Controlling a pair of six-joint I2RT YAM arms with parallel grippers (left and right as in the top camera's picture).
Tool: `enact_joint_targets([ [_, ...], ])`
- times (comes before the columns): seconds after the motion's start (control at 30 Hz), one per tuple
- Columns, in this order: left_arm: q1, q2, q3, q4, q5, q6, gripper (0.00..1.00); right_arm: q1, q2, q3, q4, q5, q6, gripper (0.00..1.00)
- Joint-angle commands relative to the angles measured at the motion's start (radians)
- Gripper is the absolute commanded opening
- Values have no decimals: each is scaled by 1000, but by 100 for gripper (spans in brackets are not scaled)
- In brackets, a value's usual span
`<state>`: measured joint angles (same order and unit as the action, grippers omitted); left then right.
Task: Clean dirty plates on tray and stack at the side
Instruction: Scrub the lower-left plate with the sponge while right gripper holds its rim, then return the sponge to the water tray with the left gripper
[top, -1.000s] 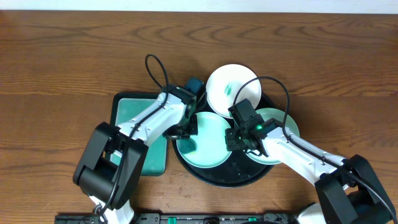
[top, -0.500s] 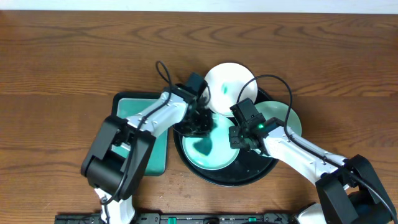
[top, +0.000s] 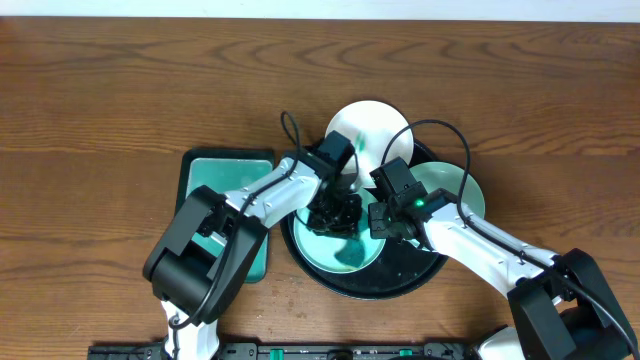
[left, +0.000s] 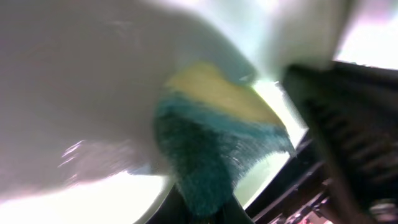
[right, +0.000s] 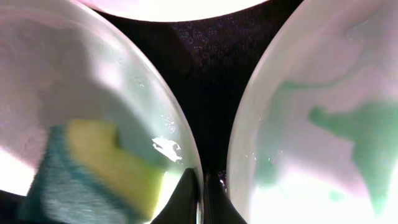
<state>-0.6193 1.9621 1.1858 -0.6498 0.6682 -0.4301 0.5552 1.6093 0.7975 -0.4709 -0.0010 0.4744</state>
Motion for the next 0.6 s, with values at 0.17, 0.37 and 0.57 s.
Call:
enact_joint_targets([
  [0.17, 140, -198, -13, -196, -307, 21, 8, 2, 14, -8, -16, 27, -4, 1],
  [0.37, 283, -455, -13, -280, -588, 31, 8, 3, 14, -8, -16, 27, -4, 1],
  [0.57, 450, -515, -31, -302, -808, 42, 7, 3, 14, -8, -16, 27, -3, 1],
])
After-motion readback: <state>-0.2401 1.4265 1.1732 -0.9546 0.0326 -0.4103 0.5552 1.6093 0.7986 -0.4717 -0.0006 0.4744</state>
